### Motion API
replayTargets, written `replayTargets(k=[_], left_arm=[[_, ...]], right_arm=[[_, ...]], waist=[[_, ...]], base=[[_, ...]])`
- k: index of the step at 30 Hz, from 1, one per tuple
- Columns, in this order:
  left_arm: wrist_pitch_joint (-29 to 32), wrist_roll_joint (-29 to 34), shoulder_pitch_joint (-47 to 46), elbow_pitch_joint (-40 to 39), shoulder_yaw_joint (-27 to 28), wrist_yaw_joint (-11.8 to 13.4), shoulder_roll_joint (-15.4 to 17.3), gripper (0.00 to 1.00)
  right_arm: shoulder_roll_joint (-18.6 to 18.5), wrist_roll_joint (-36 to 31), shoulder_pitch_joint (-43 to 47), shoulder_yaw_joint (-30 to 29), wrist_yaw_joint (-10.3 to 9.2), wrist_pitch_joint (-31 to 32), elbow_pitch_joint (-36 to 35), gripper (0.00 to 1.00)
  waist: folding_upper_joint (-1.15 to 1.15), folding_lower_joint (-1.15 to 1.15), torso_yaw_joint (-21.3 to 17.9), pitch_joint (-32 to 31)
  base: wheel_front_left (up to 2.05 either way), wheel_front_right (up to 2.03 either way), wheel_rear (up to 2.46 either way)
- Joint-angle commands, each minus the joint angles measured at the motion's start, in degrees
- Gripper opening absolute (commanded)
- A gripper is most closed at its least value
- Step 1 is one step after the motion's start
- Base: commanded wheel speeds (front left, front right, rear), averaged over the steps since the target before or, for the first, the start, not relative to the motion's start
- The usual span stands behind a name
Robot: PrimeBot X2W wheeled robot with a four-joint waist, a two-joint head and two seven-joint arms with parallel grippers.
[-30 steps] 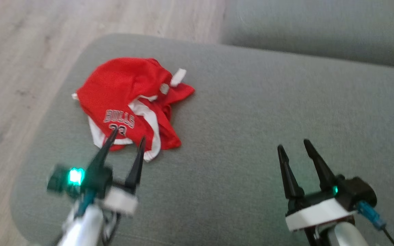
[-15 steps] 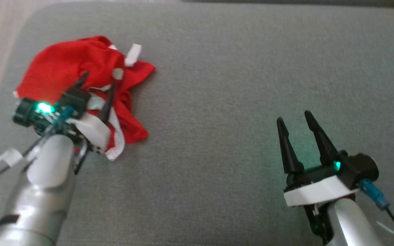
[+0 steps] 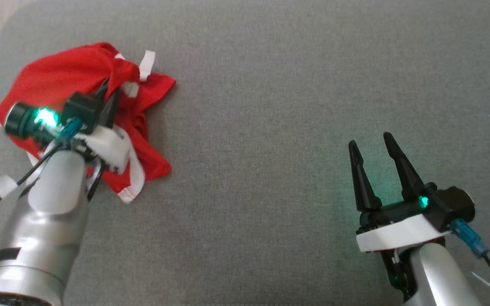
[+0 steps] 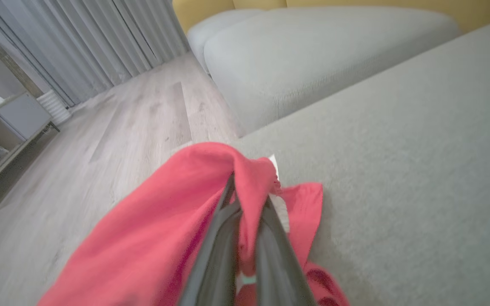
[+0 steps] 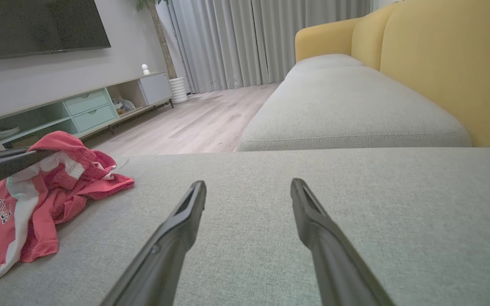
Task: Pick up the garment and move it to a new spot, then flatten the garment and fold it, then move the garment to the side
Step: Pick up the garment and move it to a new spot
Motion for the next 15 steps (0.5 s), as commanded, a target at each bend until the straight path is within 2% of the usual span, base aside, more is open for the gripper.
replayTargets(k=[1,2,9,15], left_arm=[[-0.66,-0.43,-1.16,-6.54,1.32,1.16,1.09,0.00],[-0.66,-0.43,-1.16,-6.54,1.32,1.16,1.09,0.00],[-0.69,-1.35,6.23,-23.73,0.20,2.85,-2.55,0.00],[-0.70,-1.86,9.85,-29.63,-3.74,2.45,-7.20,0.00]], right_arm=[[-0.27,0.58,-0.77,0.85,-0.04,-0.61,-1.34,1.00],[-0.27,0.58,-0.77,0.85,-0.04,-0.61,-1.34,1.00],[-0.27,1.93,0.85,0.90,-0.04,-0.61,-0.47,1.00],[-0.27,2.71,1.32,1.85,-0.04,-0.61,-0.56,1.00]], waist=[[0.00,0.00,0.06,-1.74],[0.00,0.00,0.06,-1.74],[0.00,0.00,-0.35,-6.28],[0.00,0.00,-3.24,-8.10]], base=[[0.00,0.00,0.00],[0.00,0.00,0.00],[0.00,0.00,0.00],[0.00,0.00,0.00]])
